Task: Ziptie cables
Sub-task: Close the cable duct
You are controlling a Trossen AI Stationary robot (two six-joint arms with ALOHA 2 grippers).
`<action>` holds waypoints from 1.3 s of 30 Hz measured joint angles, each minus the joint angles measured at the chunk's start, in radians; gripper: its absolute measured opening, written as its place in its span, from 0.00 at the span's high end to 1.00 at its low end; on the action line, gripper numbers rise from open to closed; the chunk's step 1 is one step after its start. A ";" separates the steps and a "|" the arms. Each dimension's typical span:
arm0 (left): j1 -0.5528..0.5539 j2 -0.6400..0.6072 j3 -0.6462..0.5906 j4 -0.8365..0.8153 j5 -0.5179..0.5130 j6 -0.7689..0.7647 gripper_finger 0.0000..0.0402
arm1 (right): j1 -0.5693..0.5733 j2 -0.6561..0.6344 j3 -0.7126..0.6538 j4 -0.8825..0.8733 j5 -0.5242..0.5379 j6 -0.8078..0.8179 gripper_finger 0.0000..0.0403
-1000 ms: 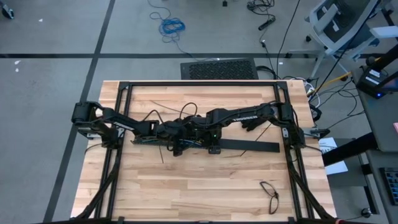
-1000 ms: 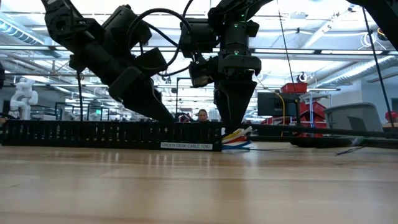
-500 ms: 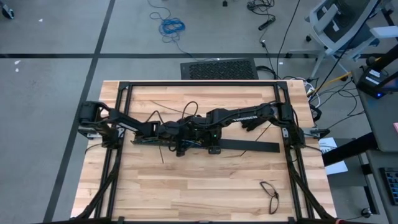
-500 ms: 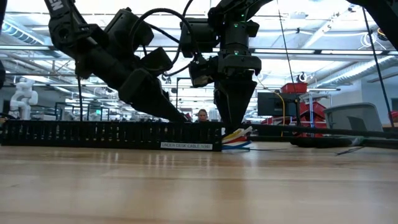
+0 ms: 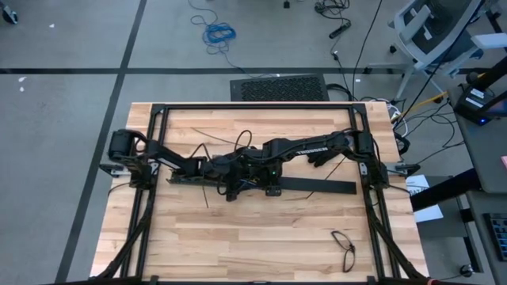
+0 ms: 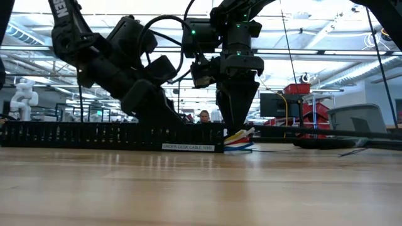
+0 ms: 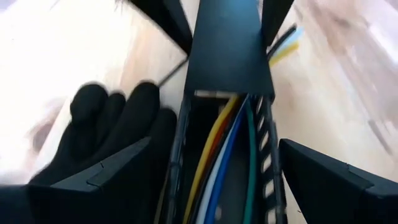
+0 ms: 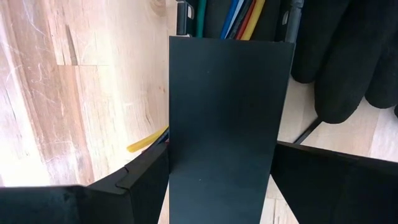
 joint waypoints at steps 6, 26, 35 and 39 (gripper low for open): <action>-0.001 0.034 0.000 0.037 0.000 -0.007 0.16 | 0.000 0.000 0.000 -0.001 0.000 0.000 0.36; -0.001 0.143 0.002 0.205 0.023 -0.056 0.16 | 0.000 0.000 0.000 -0.006 0.000 0.000 0.36; 0.000 0.139 0.002 0.188 -0.012 -0.057 0.16 | 0.000 0.000 0.000 -0.009 0.000 0.000 0.36; -0.002 0.138 0.003 0.181 -0.014 -0.014 0.16 | 0.000 0.000 0.000 -0.010 0.001 0.000 0.36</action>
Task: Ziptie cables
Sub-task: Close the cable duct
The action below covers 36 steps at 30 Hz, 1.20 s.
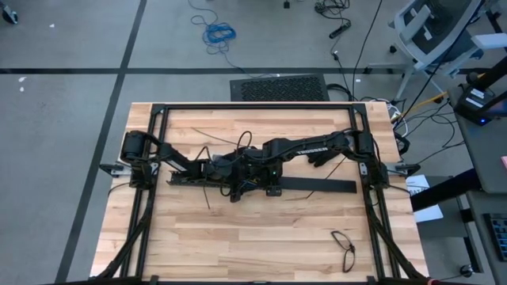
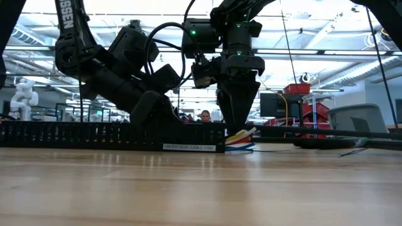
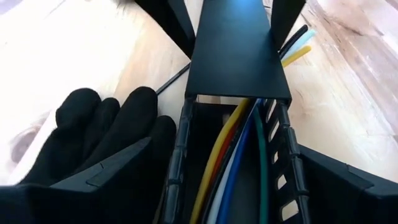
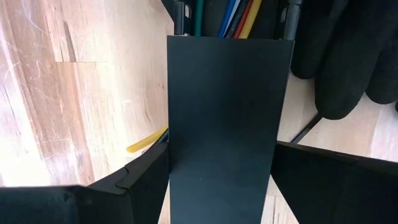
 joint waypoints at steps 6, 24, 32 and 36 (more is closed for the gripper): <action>-0.006 -0.011 -0.002 -0.017 0.000 0.020 0.16 | 0.000 0.000 0.000 0.000 0.000 0.000 0.36; -0.007 -0.011 -0.004 -0.007 -0.024 0.035 0.32 | 0.000 0.000 0.000 0.009 0.005 0.000 0.36; -0.007 -0.011 -0.004 0.001 -0.024 0.034 0.36 | 0.000 0.000 -0.001 0.026 0.002 0.000 0.36; -0.006 -0.010 -0.005 0.005 -0.024 0.040 0.36 | 0.001 0.000 -0.001 0.046 -0.001 0.000 0.36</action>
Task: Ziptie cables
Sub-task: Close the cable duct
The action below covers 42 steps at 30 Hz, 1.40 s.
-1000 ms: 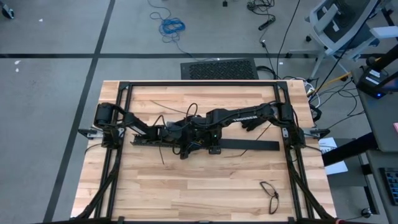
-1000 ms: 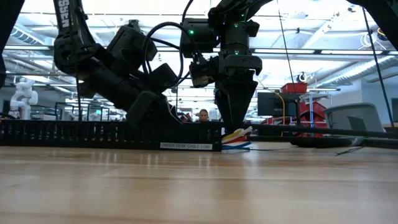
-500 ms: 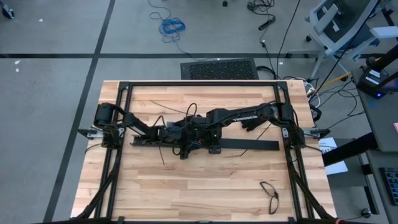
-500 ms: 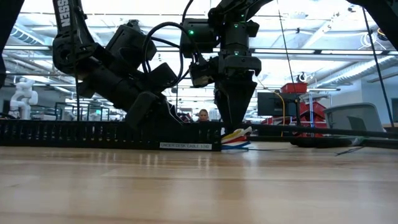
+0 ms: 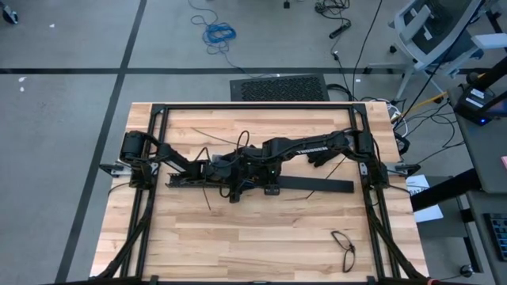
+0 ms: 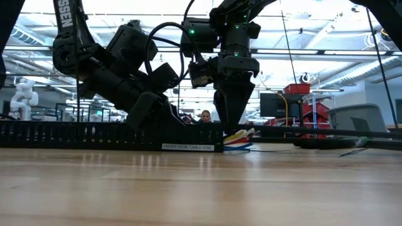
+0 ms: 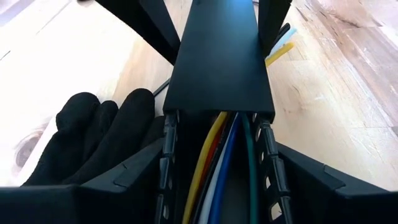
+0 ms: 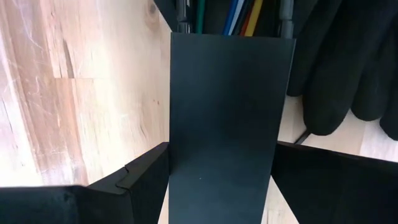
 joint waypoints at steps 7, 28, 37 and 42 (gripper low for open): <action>0.000 0.000 0.000 0.002 -0.001 0.002 0.36 | 0.000 0.000 0.000 0.020 -0.001 0.000 0.36; 0.000 0.002 0.009 0.025 -0.007 -0.004 0.36 | 0.000 0.000 0.000 0.052 -0.001 -0.007 0.36; 0.001 0.002 0.011 0.026 -0.007 -0.006 0.37 | 0.000 0.000 0.000 0.050 -0.002 -0.008 0.36; 0.001 0.002 0.011 0.024 -0.007 -0.007 0.36 | 0.000 0.000 0.000 0.048 -0.002 -0.008 0.36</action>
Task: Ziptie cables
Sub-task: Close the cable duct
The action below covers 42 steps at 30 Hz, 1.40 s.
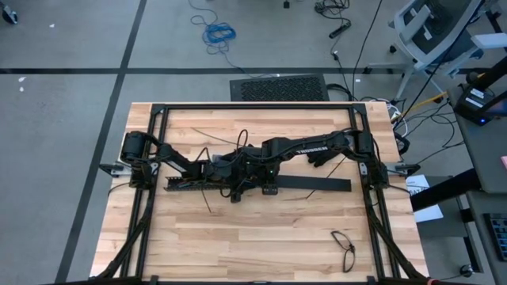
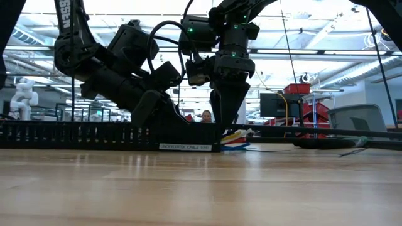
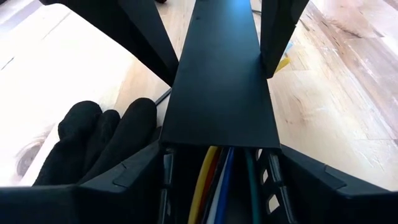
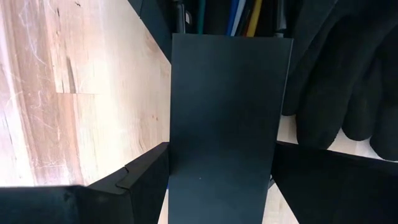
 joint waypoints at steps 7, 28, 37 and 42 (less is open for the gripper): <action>0.003 -0.001 0.003 -0.013 0.031 -0.002 0.29 | 0.002 0.000 0.000 -0.001 -0.007 -0.001 0.36; -0.001 -0.014 0.020 -0.039 0.041 0.003 0.20 | 0.007 0.000 0.003 -0.035 -0.066 -0.018 0.36; -0.001 -0.045 0.022 -0.094 0.054 -0.043 0.20 | 0.007 -0.001 0.003 -0.027 -0.048 -0.030 0.36; -0.006 -0.045 0.022 -0.115 0.060 -0.053 0.20 | 0.008 -0.001 0.002 -0.029 -0.049 -0.029 0.36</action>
